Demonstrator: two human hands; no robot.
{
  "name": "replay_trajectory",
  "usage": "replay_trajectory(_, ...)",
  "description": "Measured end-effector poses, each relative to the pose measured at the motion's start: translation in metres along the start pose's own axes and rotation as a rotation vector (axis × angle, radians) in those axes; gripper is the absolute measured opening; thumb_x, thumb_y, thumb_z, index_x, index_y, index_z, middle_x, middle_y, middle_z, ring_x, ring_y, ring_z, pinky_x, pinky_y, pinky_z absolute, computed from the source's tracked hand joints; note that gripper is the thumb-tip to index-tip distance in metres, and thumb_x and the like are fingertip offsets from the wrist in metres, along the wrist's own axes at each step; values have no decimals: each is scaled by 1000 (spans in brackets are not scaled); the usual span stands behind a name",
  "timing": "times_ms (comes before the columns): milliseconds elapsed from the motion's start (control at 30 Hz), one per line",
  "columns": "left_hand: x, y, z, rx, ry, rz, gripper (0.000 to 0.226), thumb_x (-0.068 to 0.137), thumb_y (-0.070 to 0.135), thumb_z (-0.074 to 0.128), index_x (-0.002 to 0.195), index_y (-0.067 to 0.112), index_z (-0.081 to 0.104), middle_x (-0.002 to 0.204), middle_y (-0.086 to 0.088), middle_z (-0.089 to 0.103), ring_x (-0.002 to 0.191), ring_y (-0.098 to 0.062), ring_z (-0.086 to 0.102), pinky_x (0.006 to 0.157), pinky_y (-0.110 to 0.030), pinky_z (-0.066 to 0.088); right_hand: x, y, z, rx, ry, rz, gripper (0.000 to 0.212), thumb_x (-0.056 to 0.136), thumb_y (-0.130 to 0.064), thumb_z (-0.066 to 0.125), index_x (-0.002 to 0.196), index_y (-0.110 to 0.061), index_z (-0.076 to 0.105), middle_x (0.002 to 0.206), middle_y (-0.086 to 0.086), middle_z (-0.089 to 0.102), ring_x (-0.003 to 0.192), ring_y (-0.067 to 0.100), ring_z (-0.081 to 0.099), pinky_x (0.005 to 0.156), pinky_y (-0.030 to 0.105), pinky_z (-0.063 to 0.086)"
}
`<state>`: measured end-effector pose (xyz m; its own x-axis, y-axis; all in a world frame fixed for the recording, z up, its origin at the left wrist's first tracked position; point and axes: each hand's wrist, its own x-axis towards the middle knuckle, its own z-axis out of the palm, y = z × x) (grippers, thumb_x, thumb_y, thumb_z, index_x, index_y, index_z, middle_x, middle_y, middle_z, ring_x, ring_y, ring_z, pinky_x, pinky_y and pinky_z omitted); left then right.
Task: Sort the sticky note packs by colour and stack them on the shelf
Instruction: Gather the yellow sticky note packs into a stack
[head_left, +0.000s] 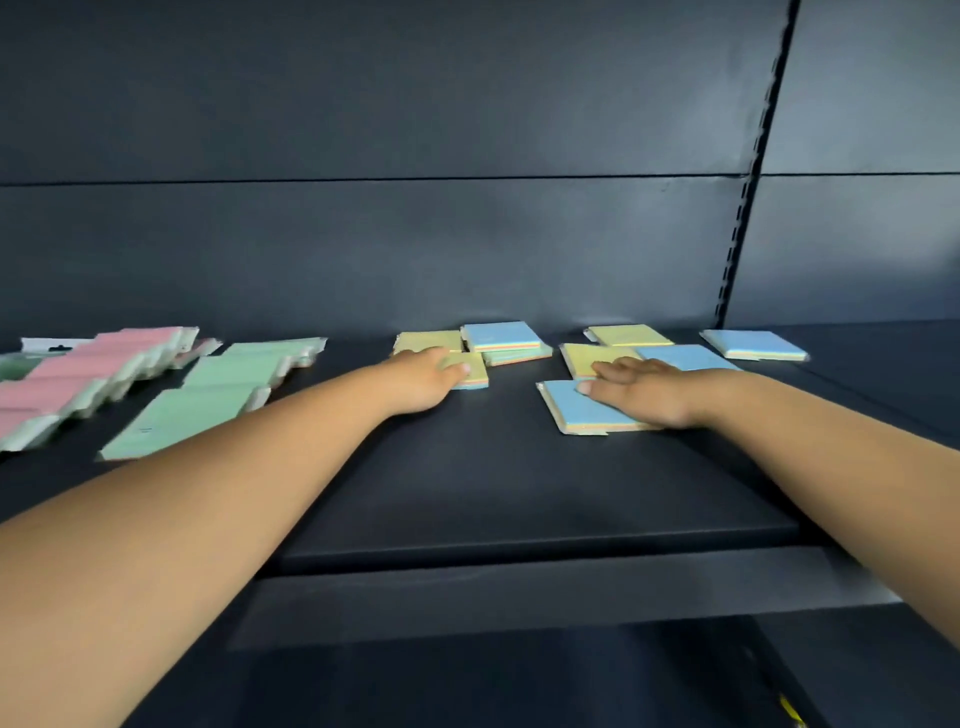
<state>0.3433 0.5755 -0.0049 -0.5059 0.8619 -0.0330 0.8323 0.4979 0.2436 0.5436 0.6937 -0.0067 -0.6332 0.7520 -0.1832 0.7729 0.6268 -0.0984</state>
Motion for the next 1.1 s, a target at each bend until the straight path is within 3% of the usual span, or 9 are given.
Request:
replay_trajectory(167, 8, 19, 6, -41, 122, -135, 48, 95, 50, 34, 127, 17, 48, 137, -16, 38, 126, -32, 38, 98, -32, 33, 0, 27, -7, -14, 7, -60, 63, 94, -59, 14, 149, -29, 12, 159, 2, 5, 146, 23, 0, 117, 39, 3)
replay_trajectory(300, 13, 29, 1, 80, 186, -97, 41, 94, 50, 35, 113, 21, 57, 126, -9, 47, 125, -32, 35, 105, -38, 33, -5, 32, -20, -78, 29, -74, 60, 95, -57, 20, 137, -19, 40, 144, 9, 38, 131, 26, 36, 98, 32, 30)
replay_trajectory(433, 22, 42, 9, 116, 116, 38, 41, 98, 43, 26, 127, 32, 53, 137, -3, 43, 131, -27, 32, 108, -38, 29, 10, 13, -37, 77, 99, -136, 51, 96, -52, 28, 95, -11, 58, 110, 7, 57, 102, 24, 51, 86, 31, 37)
replay_trajectory(567, 28, 47, 8, 157, 58, -19, 48, 98, 49, 20, 139, 34, 39, 145, -4, 34, 136, -27, 24, 110, -41, 25, 44, -6, -33, 107, 61, -136, 49, 96, -53, 29, 88, -10, 52, 92, 6, 52, 88, 24, 47, 75, 32, 34)
replay_trajectory(667, 35, 44, 6, 142, 37, -64, 50, 97, 52, 17, 142, 36, 33, 149, -2, 30, 138, -26, 22, 112, -43, 19, 69, -19, -30, 67, 51, -102, 54, 95, -56, 28, 112, -11, 55, 115, 9, 53, 100, 25, 46, 80, 30, 31)
replay_trajectory(733, 35, 45, 6, 107, 25, -74, 53, 97, 52, 14, 141, 34, 35, 149, -2, 31, 138, -25, 23, 110, -43, 18, 82, -25, -27, 149, 23, -84, 61, 92, -60, 32, 122, -11, 54, 127, 8, 53, 110, 26, 49, 84, 30, 33)
replay_trajectory(867, 37, 43, 7, -39, -16, -96, 63, 94, 58, 8, 143, 28, 35, 152, -4, 27, 139, -26, 20, 111, -38, 13, 95, -24, -24, 410, 78, -65, 55, 87, -55, 50, 119, -11, 59, 122, 7, 58, 103, 24, 53, 84, 30, 37)
replay_trajectory(1000, 48, 27, 12, -253, -48, -124, 100, 53, 89, 5, 136, 46, 39, 154, 6, 23, 142, -23, 15, 115, -44, 12, 91, -22, -27, 684, 219, -4, 37, 83, -38, 64, 108, -11, 61, 102, 7, 57, 92, 22, 50, 78, 27, 35)
replay_trajectory(1100, 50, 27, 14, -384, -63, -100, 98, 41, 88, 9, 124, 55, 47, 153, 6, 24, 141, -18, 18, 116, -42, 11, 87, -36, -32, 1013, 288, -14, 18, 84, -16, 64, 98, -5, 64, 92, 11, 66, 93, 23, 63, 90, 29, 47)
